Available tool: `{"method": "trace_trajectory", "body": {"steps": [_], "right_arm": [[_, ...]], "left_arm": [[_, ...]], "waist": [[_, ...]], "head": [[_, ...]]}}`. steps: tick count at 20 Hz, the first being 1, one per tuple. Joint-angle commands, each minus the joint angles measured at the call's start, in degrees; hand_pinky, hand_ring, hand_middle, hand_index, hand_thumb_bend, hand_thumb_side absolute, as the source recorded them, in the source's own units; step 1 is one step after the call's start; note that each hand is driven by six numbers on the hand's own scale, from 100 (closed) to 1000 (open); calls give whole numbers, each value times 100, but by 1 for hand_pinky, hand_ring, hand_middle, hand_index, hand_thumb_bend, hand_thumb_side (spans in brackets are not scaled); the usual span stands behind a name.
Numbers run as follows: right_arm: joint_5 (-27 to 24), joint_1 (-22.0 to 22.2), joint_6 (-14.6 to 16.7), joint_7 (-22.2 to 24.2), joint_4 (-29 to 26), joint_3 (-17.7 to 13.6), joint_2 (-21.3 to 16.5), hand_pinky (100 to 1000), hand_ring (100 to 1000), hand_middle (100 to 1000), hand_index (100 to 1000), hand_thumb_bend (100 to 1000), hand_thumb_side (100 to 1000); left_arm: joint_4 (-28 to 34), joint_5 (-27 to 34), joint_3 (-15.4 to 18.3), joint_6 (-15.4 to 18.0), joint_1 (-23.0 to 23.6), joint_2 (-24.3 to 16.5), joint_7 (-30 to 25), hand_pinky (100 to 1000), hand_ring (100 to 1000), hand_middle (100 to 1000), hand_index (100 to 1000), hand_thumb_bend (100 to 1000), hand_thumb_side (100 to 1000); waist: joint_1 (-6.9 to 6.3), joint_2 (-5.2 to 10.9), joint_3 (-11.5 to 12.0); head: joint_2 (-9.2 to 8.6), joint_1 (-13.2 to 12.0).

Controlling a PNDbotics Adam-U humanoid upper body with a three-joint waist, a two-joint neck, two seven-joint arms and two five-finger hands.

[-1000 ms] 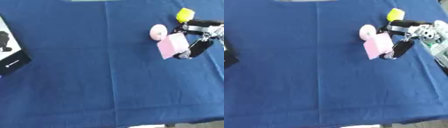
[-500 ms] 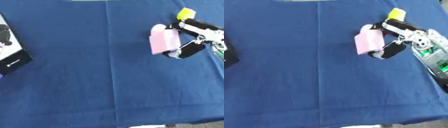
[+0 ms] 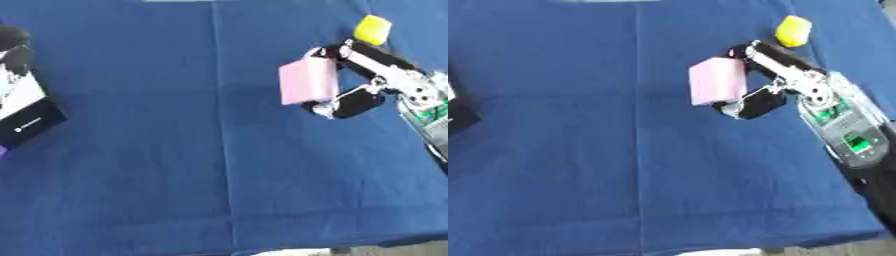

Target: Pick up the objects with one hand, pass them to the other hand, and then place them into the box on the other side of the table.

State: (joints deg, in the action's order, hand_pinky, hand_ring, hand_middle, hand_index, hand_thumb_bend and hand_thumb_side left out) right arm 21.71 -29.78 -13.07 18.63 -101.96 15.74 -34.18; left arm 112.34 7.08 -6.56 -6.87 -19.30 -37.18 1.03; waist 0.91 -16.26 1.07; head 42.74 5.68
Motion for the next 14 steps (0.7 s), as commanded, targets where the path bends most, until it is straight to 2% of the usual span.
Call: {"method": "trace_trajectory", "body": {"steps": [1, 2, 3, 8, 14], "right_arm": [[23, -107, 47, -178, 53, 13, 146, 718, 591, 447, 540, 100, 100], [18, -120, 61, -228, 96, 32, 217, 721, 591, 448, 540, 100, 120], [22, -138, 83, -271, 136, 56, 272, 725, 591, 447, 541, 100, 100], [-11, -213, 149, -444, 339, 123, 530, 721, 588, 444, 538, 100, 108], [-472, -276, 168, -706, 499, 227, 785, 708, 584, 440, 537, 100, 159]], "left_arm": [[209, -57, -37, -23, -153, -303, -135, 725, 817, 738, 768, 422, 541], [217, -74, -63, -20, -192, -343, -185, 725, 816, 736, 769, 475, 565], [221, -100, -90, -17, -232, -387, -237, 725, 815, 737, 769, 421, 538], [225, -209, -211, 5, -391, -573, -458, 725, 814, 738, 771, 423, 538], [225, -265, -299, 22, -492, -677, -591, 726, 814, 739, 773, 427, 537]], "waist": [[-51, 228, -4], [-50, 238, -3], [-47, 249, -4], [-24, 294, -23], [1, 326, -51]], "head": [[27, -17], [32, -19], [43, -25], [81, -85], [117, -125]]}}
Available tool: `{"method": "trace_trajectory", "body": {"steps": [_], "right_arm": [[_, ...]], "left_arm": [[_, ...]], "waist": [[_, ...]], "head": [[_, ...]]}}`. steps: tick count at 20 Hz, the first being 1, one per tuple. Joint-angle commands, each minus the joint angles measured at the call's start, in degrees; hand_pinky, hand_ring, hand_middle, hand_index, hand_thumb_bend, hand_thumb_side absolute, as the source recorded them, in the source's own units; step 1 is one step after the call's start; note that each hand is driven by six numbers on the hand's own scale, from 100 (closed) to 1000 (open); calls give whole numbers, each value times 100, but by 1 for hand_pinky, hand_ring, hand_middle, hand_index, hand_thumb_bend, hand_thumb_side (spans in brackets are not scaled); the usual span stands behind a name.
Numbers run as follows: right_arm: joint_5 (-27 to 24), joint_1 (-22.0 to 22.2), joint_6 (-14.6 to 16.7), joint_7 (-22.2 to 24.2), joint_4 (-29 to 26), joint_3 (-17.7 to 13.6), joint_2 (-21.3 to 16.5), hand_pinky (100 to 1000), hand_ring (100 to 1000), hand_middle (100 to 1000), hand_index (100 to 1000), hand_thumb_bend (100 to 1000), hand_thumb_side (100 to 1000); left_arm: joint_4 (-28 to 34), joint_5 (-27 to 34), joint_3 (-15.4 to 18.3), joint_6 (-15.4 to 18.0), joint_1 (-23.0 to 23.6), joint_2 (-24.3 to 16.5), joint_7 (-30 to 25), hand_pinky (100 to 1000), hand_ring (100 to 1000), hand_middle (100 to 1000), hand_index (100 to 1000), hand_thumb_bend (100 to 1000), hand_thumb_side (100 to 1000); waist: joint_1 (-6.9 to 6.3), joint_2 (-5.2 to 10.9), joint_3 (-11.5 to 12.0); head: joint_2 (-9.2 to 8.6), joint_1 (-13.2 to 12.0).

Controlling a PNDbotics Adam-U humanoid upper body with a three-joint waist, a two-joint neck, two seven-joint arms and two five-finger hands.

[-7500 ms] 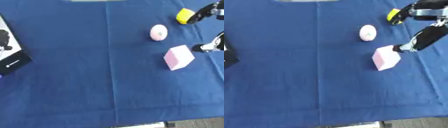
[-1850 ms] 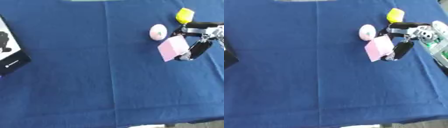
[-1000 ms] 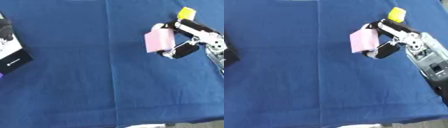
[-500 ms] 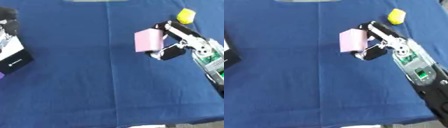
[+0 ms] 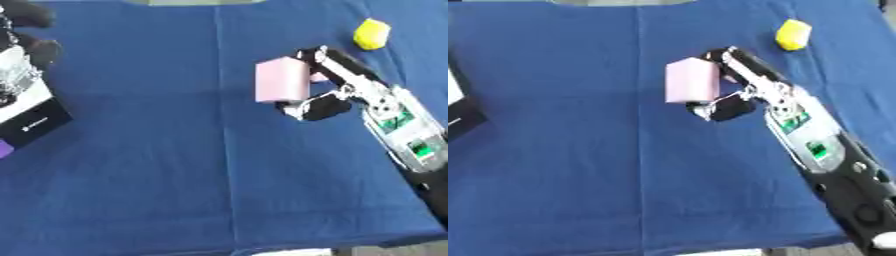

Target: Pick up the objects with one hand, pass them to the other hand, and then place them into the box on the other side of the table.

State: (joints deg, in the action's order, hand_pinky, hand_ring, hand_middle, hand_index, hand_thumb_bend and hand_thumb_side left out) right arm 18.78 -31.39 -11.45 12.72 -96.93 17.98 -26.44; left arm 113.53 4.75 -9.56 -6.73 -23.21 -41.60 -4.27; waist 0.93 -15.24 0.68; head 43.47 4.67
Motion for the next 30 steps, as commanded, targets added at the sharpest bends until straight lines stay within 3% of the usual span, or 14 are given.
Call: {"method": "trace_trajectory", "body": {"steps": [1, 6, 12, 17, 30], "right_arm": [[-241, -123, 9, -154, 11, 17, 28, 708, 584, 440, 537, 100, 159], [-382, -173, 38, -235, 35, 100, 101, 707, 580, 435, 534, 100, 185], [-493, -280, 137, -395, 300, 283, 480, 707, 580, 434, 531, 100, 186], [-473, -315, 199, -394, 431, 359, 598, 707, 578, 432, 530, 100, 190], [-470, -532, 300, -407, 709, 506, 895, 706, 576, 429, 526, 100, 194]], "left_arm": [[107, -41, -7, 5, -110, -246, -76, 726, 814, 739, 773, 427, 537], [107, -76, -77, 38, -183, -317, -134, 727, 811, 739, 776, 436, 533], [107, -256, -593, -109, -796, -495, -590, 733, 814, 743, 780, 446, 527], [107, -405, -801, -250, -1199, -517, -971, 740, 823, 746, 782, 450, 522], [107, -801, -1381, -561, -2201, -95, -1620, 756, 829, 751, 788, 463, 504]], "waist": [[1, 227, -14], [-12, 258, -24], [-21, 297, -2], [-24, 337, -7], [-55, 430, 71]], "head": [[46, -28], [57, -54], [64, -86], [64, -102], [64, -87]]}}
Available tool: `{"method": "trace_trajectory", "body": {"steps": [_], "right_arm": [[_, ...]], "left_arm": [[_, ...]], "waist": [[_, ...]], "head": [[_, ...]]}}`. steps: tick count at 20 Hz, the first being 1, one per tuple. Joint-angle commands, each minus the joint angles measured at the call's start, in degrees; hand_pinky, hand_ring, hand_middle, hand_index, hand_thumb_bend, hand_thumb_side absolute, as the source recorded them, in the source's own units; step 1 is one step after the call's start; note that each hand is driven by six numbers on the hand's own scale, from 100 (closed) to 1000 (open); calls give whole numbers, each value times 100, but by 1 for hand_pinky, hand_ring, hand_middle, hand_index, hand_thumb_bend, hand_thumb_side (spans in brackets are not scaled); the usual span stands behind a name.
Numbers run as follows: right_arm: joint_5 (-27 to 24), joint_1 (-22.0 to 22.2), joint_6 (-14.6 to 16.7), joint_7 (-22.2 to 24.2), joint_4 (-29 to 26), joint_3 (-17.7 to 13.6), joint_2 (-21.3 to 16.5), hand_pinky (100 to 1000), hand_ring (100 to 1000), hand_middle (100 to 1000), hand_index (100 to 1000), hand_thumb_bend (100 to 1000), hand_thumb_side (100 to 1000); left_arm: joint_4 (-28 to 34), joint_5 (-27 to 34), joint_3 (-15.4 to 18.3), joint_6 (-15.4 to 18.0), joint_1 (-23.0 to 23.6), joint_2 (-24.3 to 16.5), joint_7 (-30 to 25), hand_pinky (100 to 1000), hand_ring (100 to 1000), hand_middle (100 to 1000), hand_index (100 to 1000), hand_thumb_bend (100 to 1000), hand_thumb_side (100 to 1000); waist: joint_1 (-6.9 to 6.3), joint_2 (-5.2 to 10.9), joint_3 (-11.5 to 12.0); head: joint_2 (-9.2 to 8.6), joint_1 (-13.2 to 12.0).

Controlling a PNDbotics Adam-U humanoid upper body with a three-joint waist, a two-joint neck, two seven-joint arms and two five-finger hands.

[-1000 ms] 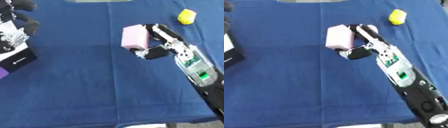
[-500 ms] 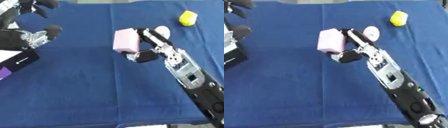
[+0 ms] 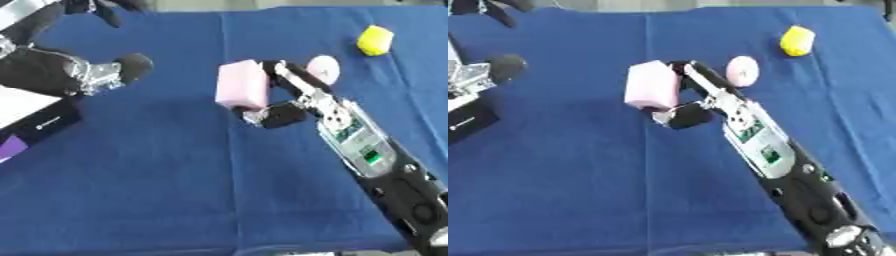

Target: Pick up the objects with one hand, pass them to the other hand, and then place them into the box on the other side of the table.

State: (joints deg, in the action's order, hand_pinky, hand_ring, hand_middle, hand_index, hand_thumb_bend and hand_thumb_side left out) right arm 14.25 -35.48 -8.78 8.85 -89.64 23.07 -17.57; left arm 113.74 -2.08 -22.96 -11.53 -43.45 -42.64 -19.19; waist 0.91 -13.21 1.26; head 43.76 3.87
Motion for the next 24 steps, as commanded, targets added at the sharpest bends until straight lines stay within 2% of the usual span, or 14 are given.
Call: {"method": "trace_trajectory", "body": {"steps": [1, 8, 15, 19, 20, 22, 24], "right_arm": [[-10, -139, 40, -25, -8, 4, 25, 706, 576, 429, 526, 100, 194], [51, -198, 32, -81, 106, 21, 101, 705, 575, 429, 527, 100, 199], [115, -208, 35, -265, 375, 9, 143, 704, 575, 428, 526, 100, 204], [143, -216, 55, -347, 436, 1, 170, 703, 574, 427, 525, 100, 211], [136, -214, 58, -369, 443, -5, 174, 703, 573, 427, 525, 100, 213], [117, -210, 58, -401, 452, -12, 178, 702, 573, 427, 524, 100, 215], [109, -216, 55, -407, 446, -7, 184, 701, 573, 427, 524, 100, 215]], "left_arm": [[85, -180, -75, -142, -240, 47, -190, 756, 830, 751, 788, 463, 504], [85, -585, -308, -559, -626, 353, -649, 765, 836, 758, 793, 458, 509], [85, -947, -456, -976, -666, 704, -1004, 771, 841, 764, 796, 460, 526], [27, -1193, -504, -1085, -712, 866, -1178, 780, 848, 770, 801, 452, 504], [1, -1256, -506, -1095, -721, 903, -1212, 781, 849, 770, 800, 425, 484], [-45, -1372, -487, -1140, -737, 971, -1214, 781, 849, 769, 799, 391, 495], [-81, -1426, -489, -1176, -760, 1020, -1198, 782, 850, 769, 799, 394, 494]], "waist": [[-59, 233, 25], [-118, 282, 125], [-240, 341, 283], [-267, 356, 314], [-268, 357, 314], [-270, 357, 309], [-274, 359, 305]], "head": [[36, -2], [36, 83], [36, 279], [36, 335], [36, 348], [36, 360], [36, 363]]}}
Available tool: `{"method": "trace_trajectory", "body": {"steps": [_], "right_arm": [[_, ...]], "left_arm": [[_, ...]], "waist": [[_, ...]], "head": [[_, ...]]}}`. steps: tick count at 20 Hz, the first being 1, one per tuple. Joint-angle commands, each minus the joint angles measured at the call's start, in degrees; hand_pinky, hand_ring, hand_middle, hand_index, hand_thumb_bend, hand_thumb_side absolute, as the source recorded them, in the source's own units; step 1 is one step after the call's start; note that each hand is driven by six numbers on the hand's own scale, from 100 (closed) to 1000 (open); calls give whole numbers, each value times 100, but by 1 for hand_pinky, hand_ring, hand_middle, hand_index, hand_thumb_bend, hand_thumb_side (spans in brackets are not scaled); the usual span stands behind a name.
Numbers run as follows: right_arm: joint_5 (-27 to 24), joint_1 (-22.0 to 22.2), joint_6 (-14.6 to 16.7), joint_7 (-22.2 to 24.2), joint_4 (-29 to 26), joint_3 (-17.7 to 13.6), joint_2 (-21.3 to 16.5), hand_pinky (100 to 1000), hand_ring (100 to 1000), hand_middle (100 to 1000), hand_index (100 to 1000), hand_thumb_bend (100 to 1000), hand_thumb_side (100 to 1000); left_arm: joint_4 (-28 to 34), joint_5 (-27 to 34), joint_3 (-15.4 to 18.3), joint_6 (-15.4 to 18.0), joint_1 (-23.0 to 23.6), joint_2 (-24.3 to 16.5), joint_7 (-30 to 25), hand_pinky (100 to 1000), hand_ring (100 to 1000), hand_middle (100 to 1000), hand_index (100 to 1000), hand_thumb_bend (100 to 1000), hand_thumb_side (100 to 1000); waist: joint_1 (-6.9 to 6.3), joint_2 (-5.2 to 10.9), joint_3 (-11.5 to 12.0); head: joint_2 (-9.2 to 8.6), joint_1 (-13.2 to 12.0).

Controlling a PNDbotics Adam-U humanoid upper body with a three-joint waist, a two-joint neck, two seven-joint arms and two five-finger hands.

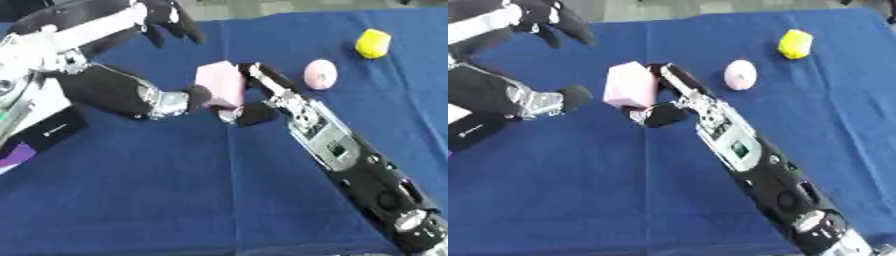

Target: Pick up the objects with one hand, pass them to the other hand, and then place them into the box on the other side of the table.

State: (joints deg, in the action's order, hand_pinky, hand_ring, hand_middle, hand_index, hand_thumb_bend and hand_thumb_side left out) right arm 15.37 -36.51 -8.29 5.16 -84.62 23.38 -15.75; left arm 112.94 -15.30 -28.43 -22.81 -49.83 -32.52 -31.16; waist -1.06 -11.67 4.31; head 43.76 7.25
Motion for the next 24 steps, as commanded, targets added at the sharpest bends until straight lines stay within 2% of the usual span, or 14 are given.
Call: {"method": "trace_trajectory", "body": {"steps": [1, 7, 10, 13, 15, 16, 20, 24], "right_arm": [[-1, -120, 2, -36, -58, -31, 10, 700, 573, 427, 524, 100, 214], [87, -144, 1, -20, -34, -3, 52, 695, 574, 427, 524, 100, 206], [101, -139, 6, -28, -13, -1, 66, 695, 573, 426, 524, 100, 209], [81, -127, 12, -27, -4, 9, 87, 692, 572, 426, 523, 100, 215], [67, -130, 21, -21, -14, 20, 99, 692, 572, 426, 523, 100, 229], [63, -133, 23, -17, -25, 24, 102, 692, 572, 426, 523, 100, 211], [59, -154, 10, -15, -63, 23, 111, 691, 572, 426, 523, 100, 212], [54, -156, -5, -5, -102, 27, 113, 690, 572, 425, 523, 100, 215]], "left_arm": [[-44, -124, 48, -66, -136, 35, -16, 783, 851, 770, 799, 401, 497], [-310, -316, -108, -40, -325, 296, -339, 786, 849, 772, 805, 422, 516], [-575, -556, -210, 19, -437, 432, -558, 788, 847, 773, 808, 418, 491], [-837, -807, -230, 125, -513, 554, -682, 790, 847, 774, 810, 406, 442], [-1013, -948, -223, 213, -536, 605, -742, 792, 847, 776, 811, 355, 342], [-1102, -1011, -224, 257, -546, 626, -774, 792, 847, 776, 811, 386, 363], [-1452, -1236, -269, 474, -545, 698, -991, 799, 851, 783, 822, 436, 309], [-1637, -1527, -271, 692, -544, 716, -1160, 814, 853, 791, 854, 539, 268]], "waist": [[-81, 208, -2], [-104, 247, 29], [-113, 274, 50], [-121, 297, 64], [-119, 306, 60], [-119, 309, 56], [-116, 317, 43], [-110, 321, 33]], "head": [[35, 23], [35, 56], [35, 63], [35, 86], [35, 90], [35, 89], [35, 75], [35, 53]]}}
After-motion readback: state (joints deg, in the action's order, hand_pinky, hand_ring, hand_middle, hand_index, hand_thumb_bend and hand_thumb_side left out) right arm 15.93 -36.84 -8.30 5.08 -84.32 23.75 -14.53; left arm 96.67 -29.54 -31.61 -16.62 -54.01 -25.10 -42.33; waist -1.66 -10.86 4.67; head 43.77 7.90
